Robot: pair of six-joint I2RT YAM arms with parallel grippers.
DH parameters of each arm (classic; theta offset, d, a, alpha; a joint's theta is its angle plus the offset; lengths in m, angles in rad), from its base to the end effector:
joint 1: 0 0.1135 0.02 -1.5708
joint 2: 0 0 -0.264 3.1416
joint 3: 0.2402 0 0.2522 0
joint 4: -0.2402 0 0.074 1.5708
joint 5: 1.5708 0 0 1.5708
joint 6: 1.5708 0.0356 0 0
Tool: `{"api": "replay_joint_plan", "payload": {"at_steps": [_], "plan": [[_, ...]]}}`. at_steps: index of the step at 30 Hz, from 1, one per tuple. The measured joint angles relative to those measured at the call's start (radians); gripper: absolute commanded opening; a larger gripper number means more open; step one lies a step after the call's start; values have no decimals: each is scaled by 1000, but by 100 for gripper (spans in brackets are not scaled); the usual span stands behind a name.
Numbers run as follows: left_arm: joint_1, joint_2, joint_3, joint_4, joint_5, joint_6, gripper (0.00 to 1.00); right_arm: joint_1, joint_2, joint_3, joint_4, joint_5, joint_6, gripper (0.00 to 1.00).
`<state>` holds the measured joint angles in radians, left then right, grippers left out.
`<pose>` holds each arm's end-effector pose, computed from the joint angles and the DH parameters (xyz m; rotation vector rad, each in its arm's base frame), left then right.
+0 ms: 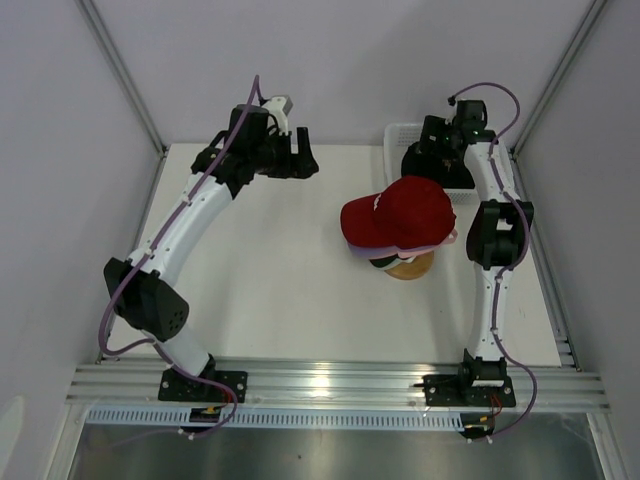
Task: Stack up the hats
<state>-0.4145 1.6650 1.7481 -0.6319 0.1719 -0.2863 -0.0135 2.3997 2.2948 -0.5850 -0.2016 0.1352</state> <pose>0.3426 -0.1574 0.3996 0.2432 2.1552 -0.5923 0.5485 -0.0003 0.2566 0.0604 2.2597 0.2927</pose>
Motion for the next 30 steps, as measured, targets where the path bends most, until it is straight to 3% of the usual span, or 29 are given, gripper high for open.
{"api": "replay_joint_plan", "payload": {"at_steps": [8, 13, 14, 16, 17, 19, 20, 23, 30], "plan": [[0, 2, -2, -27, -42, -1, 84, 50, 16, 51, 15, 106, -111, 99], [0, 21, -1, -31, -50, -1, 85, 40, 49, 53, 13, 181, -192, 85], [0, 28, -1, -33, -49, -2, 85, 38, 56, 53, 14, 192, -203, 78], [0, 43, 2, -40, -50, -2, 85, 36, 63, 53, 13, 197, -220, 74], [0, 52, 4, -43, -50, -2, 85, 34, 64, 53, 12, 195, -223, 60], [0, 68, 9, -50, -49, -2, 85, 27, 64, 53, 12, 182, -231, 47], [0, 74, 10, -53, -49, -2, 85, 23, 64, 53, 14, 171, -231, 27], [0, 85, 16, -66, -49, -2, 84, 5, 64, 53, 16, 141, -230, 0], [0, 87, 43, -72, -49, -4, 84, -38, 63, 53, 21, 84, -188, 0]]}}
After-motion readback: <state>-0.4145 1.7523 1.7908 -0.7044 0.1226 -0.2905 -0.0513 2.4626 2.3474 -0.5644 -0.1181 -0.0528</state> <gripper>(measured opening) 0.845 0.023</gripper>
